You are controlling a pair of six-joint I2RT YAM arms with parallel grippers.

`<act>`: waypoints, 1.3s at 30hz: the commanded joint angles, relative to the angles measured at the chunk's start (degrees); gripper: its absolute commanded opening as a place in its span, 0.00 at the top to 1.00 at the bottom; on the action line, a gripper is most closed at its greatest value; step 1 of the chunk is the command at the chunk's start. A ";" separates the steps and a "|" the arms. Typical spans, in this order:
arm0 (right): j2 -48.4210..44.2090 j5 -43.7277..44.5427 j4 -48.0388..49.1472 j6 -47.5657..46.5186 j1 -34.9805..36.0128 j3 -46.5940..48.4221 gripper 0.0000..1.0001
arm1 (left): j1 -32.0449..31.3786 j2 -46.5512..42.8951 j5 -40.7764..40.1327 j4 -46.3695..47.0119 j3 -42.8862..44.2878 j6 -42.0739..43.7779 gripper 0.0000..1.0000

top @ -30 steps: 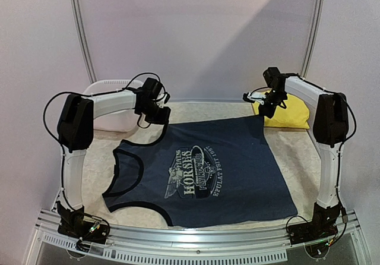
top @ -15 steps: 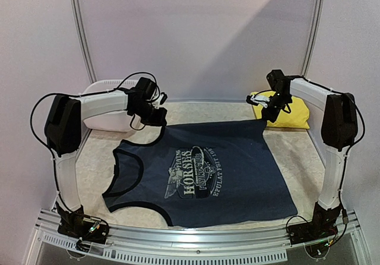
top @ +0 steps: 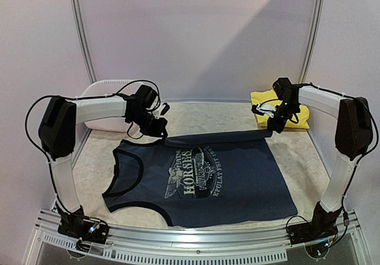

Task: Fold and stack the mixed laundry pile
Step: Fold the flattened tank top at the center of the board.

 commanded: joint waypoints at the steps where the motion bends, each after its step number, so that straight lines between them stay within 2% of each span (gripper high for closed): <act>1: -2.91 -0.84 1.53 1.29 0.08 -4.62 1.00 | -1.70 -2.11 0.29 -2.71 -2.49 2.17 1.00; 14: -7.38 -2.04 3.04 2.14 0.02 -13.61 1.00 | -5.70 -0.46 -7.62 -6.94 -2.34 8.76 1.00; 21: -10.52 -2.12 3.59 2.48 0.03 -16.09 1.00 | -6.90 -1.42 -9.70 -2.98 -4.03 12.22 1.00; 32: -10.38 -2.36 5.19 3.25 0.07 -18.92 1.00 | -9.58 -9.14 -10.84 4.57 -12.43 13.21 1.00; 39: -11.10 -2.24 4.69 2.91 0.03 -20.50 1.00 | -10.28 -9.28 -10.21 2.64 -11.65 13.21 1.00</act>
